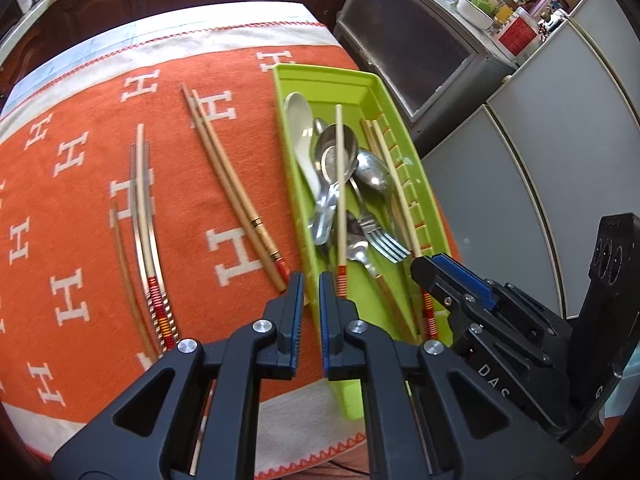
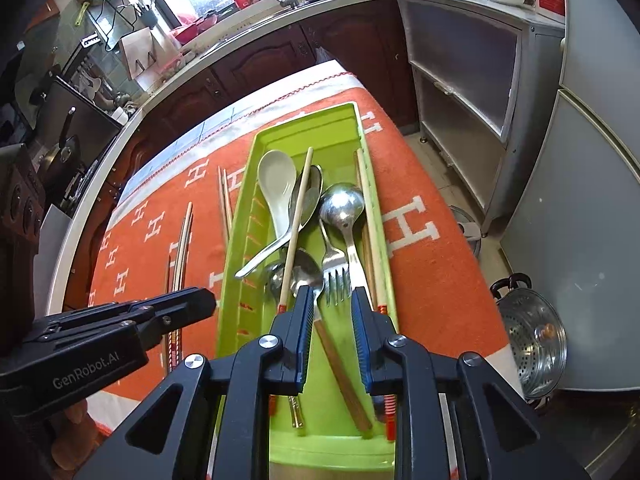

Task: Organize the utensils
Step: 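Move both tools back over the remaining chopsticks, then grasp a plain wooden chopstick with the left tool while the right tool grasps a steel chopstick, then carry both chopsticks into the green tray and open both tools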

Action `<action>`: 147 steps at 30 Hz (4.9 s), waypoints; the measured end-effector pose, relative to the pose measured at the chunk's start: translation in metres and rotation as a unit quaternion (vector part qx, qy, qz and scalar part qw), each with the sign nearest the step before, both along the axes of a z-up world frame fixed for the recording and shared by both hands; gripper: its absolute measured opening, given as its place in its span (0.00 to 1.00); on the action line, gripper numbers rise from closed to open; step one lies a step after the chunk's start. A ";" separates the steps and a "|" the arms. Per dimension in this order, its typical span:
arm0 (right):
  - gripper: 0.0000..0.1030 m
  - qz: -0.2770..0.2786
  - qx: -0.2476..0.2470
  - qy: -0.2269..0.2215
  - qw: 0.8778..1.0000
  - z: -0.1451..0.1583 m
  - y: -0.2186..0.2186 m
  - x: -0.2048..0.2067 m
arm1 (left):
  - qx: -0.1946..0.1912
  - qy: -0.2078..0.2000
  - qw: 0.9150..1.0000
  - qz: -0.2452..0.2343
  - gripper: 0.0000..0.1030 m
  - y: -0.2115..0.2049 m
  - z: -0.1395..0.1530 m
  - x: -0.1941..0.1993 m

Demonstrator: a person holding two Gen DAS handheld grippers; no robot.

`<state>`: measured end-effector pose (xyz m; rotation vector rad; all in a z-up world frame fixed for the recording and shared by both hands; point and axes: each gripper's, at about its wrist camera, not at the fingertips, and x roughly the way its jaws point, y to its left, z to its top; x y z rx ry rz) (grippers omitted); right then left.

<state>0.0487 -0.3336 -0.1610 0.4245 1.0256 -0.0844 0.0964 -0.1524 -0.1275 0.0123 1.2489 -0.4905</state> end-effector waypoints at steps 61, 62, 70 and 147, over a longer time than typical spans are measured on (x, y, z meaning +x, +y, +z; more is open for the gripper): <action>0.35 0.223 -0.082 -0.018 0.971 0.002 0.208 0.016 | 0.014 0.024 0.986 0.165 0.12 0.184 -0.058 0.012; 0.35 0.221 -0.080 -0.016 0.972 0.000 0.207 0.017 | 0.011 0.024 0.986 0.165 0.12 0.184 -0.057 0.012; 0.35 0.212 -0.070 -0.023 0.974 0.000 0.200 0.016 | -0.009 0.032 0.986 0.166 0.12 0.181 -0.061 0.017; 0.05 0.151 -0.006 -0.022 0.988 0.004 0.168 0.020 | 0.002 -0.021 0.996 0.092 0.04 0.138 -0.011 -0.006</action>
